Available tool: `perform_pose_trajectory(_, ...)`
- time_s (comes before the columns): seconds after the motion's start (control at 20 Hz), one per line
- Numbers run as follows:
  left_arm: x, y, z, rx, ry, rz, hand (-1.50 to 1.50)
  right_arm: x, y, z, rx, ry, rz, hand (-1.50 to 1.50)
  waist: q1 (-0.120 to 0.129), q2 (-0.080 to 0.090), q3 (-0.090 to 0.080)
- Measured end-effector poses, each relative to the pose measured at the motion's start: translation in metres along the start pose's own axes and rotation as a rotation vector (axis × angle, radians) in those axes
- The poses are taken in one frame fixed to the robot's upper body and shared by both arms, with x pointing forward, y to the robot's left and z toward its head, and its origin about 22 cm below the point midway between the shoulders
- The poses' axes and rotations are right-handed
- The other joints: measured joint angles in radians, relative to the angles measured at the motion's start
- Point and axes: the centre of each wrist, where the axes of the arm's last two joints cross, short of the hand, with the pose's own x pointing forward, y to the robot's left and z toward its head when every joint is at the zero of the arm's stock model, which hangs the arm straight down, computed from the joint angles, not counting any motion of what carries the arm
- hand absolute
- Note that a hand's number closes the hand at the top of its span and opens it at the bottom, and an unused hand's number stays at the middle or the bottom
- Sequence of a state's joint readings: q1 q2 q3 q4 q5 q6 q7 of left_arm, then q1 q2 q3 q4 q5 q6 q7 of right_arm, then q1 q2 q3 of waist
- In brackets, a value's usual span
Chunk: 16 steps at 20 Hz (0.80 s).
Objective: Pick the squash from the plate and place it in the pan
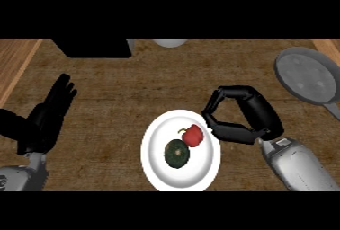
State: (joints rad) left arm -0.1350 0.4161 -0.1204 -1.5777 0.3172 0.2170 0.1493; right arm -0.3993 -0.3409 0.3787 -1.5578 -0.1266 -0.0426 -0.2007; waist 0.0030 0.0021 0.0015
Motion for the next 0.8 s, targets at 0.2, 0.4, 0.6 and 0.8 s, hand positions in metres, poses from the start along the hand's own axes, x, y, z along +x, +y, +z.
perform_pose_trajectory(0.2,-0.002,-0.007,0.002,0.028,0.005,0.041,0.0,-0.017,-0.006,0.053,0.014,0.029,0.124,-1.5,-0.014,-0.004,-0.001)
perform_pose_trajectory(0.4,-0.001,-0.007,-0.001,0.038,0.004,0.05,0.0,-0.015,-0.033,0.074,0.051,0.048,0.262,-1.5,-0.013,-0.004,-0.001)
perform_pose_trajectory(0.6,-0.003,-0.005,-0.004,0.039,0.003,0.05,0.0,0.005,-0.044,0.065,0.135,0.028,0.379,-1.5,-0.009,-0.004,-0.002)
perform_pose_trajectory(0.8,-0.004,-0.012,-0.004,0.031,-0.001,0.053,0.0,0.022,-0.039,0.04,0.222,0.045,0.463,-1.5,-0.001,-0.003,-0.002)
